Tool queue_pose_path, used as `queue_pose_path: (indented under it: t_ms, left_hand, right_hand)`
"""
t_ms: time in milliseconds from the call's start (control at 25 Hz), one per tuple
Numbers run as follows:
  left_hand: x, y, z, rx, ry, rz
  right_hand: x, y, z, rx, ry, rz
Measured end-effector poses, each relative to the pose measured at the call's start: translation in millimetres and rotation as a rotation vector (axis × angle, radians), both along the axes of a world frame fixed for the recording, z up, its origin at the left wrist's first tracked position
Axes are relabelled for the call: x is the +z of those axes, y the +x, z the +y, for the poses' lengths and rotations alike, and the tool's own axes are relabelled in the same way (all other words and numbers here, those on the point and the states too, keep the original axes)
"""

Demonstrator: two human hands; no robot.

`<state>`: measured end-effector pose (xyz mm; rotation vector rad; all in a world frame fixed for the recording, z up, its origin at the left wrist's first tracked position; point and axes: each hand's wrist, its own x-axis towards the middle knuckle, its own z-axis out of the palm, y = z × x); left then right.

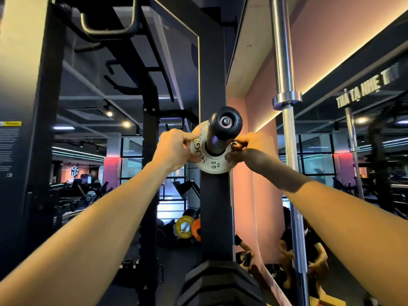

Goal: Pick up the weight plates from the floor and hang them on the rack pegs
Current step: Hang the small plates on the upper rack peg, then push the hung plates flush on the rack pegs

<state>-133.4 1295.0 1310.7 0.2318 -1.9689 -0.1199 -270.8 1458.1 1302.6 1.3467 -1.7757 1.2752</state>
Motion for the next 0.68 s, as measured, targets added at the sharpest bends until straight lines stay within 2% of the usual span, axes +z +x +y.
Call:
queue_pose_path:
  t_ms: [160, 240, 320, 400, 520, 680]
  left_hand:
    - [-1, 3, 9, 0.107, -0.08, -0.049]
    - [-1, 12, 27, 0.198, -0.14, -0.166]
    - [-4, 27, 40, 0.207, -0.146, -0.248]
    - [-18, 44, 46, 0.142, -0.069, -0.263]
    - [-51, 72, 51, 0.134, 0.046, -0.326]
    - [-102, 113, 73, 0.079, 0.165, -0.411]
  right_hand:
    - [0, 2, -1, -0.064, 0.03, 0.058]
    - [-1, 14, 3, -0.125, 0.084, 0.147]
    - [-3, 27, 10, -0.086, 0.115, 0.198]
    - [-12, 36, 17, -0.028, 0.107, 0.15]
    - [-41, 48, 27, -0.009, 0.062, -0.066]
    - [-94, 75, 61, -0.095, 0.207, -0.127]
